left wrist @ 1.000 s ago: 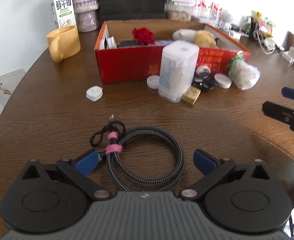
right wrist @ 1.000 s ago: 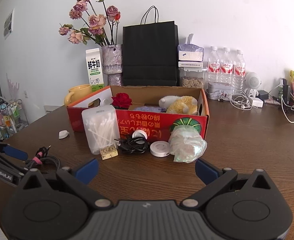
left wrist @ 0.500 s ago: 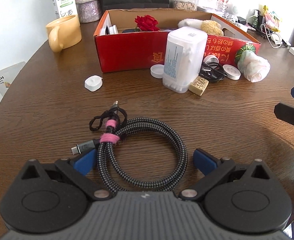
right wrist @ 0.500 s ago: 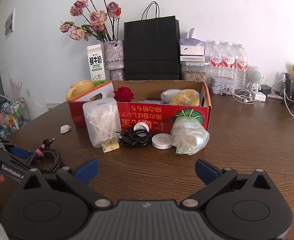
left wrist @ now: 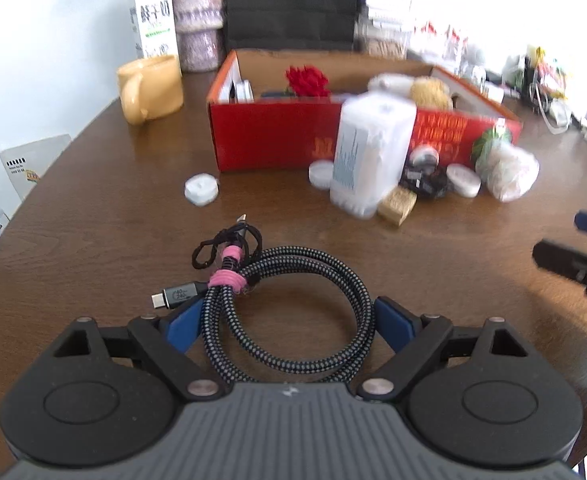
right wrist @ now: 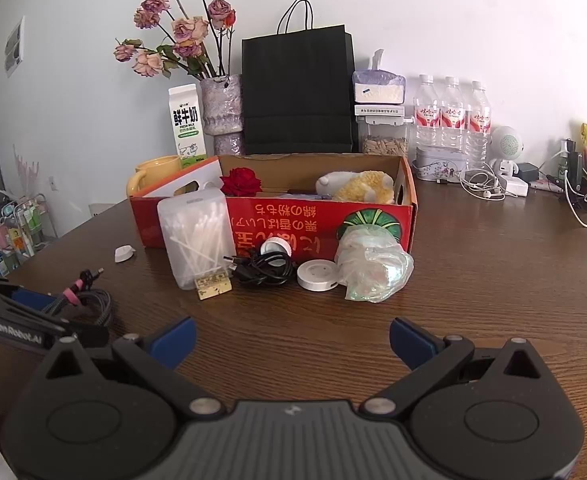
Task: Organize objects
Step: 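Grasp the coiled black braided cable with the left gripper, then grasp the clear plastic bag with the right gripper while the left gripper lifts the cable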
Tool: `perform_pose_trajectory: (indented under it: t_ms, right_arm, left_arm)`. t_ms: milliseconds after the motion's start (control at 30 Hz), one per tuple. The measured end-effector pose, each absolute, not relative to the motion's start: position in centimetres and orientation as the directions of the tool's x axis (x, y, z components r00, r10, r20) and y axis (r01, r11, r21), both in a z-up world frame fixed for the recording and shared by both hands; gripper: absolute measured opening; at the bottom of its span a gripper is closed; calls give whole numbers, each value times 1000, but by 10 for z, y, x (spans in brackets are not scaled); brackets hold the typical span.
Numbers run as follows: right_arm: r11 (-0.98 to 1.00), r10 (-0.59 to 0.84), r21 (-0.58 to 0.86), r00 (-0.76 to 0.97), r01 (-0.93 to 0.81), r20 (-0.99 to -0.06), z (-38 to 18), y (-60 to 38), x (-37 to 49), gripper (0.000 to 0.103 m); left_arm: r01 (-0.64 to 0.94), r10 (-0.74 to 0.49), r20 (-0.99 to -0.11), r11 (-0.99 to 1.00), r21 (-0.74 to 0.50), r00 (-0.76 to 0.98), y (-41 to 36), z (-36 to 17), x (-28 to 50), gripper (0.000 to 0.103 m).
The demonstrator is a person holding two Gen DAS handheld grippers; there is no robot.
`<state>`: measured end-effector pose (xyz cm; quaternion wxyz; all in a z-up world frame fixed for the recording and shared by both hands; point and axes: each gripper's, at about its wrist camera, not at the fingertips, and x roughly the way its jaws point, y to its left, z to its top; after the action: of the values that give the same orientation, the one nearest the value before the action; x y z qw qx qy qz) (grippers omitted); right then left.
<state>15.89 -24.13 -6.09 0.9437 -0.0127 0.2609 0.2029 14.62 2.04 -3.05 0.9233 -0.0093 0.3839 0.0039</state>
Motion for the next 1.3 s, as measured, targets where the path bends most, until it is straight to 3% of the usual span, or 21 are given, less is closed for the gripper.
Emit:
perform_pose_trajectory:
  t_ms: [500,1000,1100,1200,1267,1300]
  right_arm:
    - [932,335,47,803,-360,-493,-53,-240,184,103]
    - [962,233,-2,822,-274,-520,-61,-231,256,102]
    - [963,233,11,815,-268,-530,-65,-229,263,91]
    - [963,227,4,809,-268,-542,-70,-227,266,71]
    - [964,223,-2,807,-267,-547,-71,-226,266,46]
    - [963,223,-4,807,-269,-547,-72,-226,265,46]
  left_arm:
    - [-42,-5,-589,997,-66,808,22,8,156,90]
    - [-38,-21,-566,995,-93,824,17,13,176,90]
    - [-38,-24,-569,994,-98,822,18,12,178,90]
    - [-41,-26,-571,994,-104,821,19,12,179,90]
    - [-42,-28,-573,993,-108,819,19,11,180,90]
    - [-43,-29,-574,993,-110,818,19,11,180,90]
